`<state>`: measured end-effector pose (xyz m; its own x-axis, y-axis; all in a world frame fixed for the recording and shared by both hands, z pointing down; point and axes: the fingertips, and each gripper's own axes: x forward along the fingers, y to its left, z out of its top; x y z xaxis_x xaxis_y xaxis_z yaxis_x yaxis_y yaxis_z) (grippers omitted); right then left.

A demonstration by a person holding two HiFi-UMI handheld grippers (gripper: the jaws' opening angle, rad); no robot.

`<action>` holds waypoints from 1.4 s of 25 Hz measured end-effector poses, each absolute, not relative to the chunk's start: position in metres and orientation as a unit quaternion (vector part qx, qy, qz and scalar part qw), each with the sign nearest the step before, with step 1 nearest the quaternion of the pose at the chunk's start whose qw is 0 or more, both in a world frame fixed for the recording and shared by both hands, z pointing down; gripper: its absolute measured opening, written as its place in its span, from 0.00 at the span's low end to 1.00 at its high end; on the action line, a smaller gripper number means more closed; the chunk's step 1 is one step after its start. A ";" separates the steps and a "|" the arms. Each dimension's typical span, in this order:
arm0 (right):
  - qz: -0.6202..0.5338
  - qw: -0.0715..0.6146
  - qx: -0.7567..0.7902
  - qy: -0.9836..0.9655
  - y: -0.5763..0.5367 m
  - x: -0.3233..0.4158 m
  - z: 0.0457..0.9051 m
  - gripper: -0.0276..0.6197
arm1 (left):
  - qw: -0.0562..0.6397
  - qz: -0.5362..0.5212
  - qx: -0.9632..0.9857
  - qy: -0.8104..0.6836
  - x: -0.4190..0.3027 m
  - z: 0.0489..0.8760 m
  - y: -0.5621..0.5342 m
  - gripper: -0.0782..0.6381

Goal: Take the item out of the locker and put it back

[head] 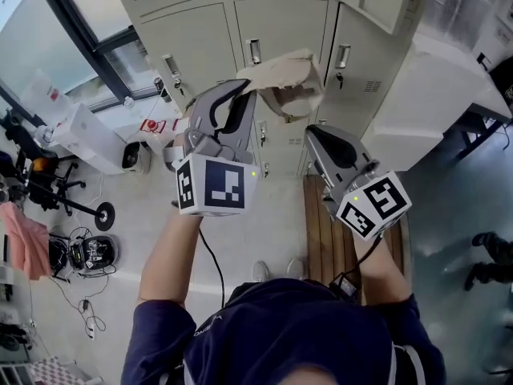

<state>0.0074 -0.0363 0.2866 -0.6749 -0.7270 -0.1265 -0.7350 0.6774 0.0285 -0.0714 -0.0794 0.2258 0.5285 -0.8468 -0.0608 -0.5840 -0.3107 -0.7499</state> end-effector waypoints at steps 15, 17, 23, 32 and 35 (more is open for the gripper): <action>0.048 0.025 -0.430 0.901 -0.038 -0.036 0.304 0.05 | 0.342 -0.158 -0.809 0.451 -0.127 0.260 -0.084 0.13; 0.047 0.026 -0.432 0.900 -0.038 -0.037 0.303 0.05 | 0.340 -0.158 -0.811 0.450 -0.129 0.261 -0.084 0.13; 0.046 0.026 -0.434 0.899 -0.042 -0.039 0.303 0.05 | 0.340 -0.157 -0.811 0.449 -0.131 0.260 -0.088 0.13; 0.047 0.038 -0.424 0.903 -0.047 -0.024 0.294 0.05 | 0.349 -0.158 -0.806 0.451 -0.115 0.250 -0.092 0.13; 0.049 0.041 -0.422 0.904 -0.050 -0.014 0.292 0.05 | 0.352 -0.160 -0.803 0.454 -0.105 0.247 -0.093 0.13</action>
<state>-0.0144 -0.0502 0.2921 -0.6407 -0.7591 -0.1155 -0.7671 0.6392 0.0543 -0.1052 -0.0931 0.2471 0.5371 -0.8412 -0.0622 -0.6156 -0.3405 -0.7107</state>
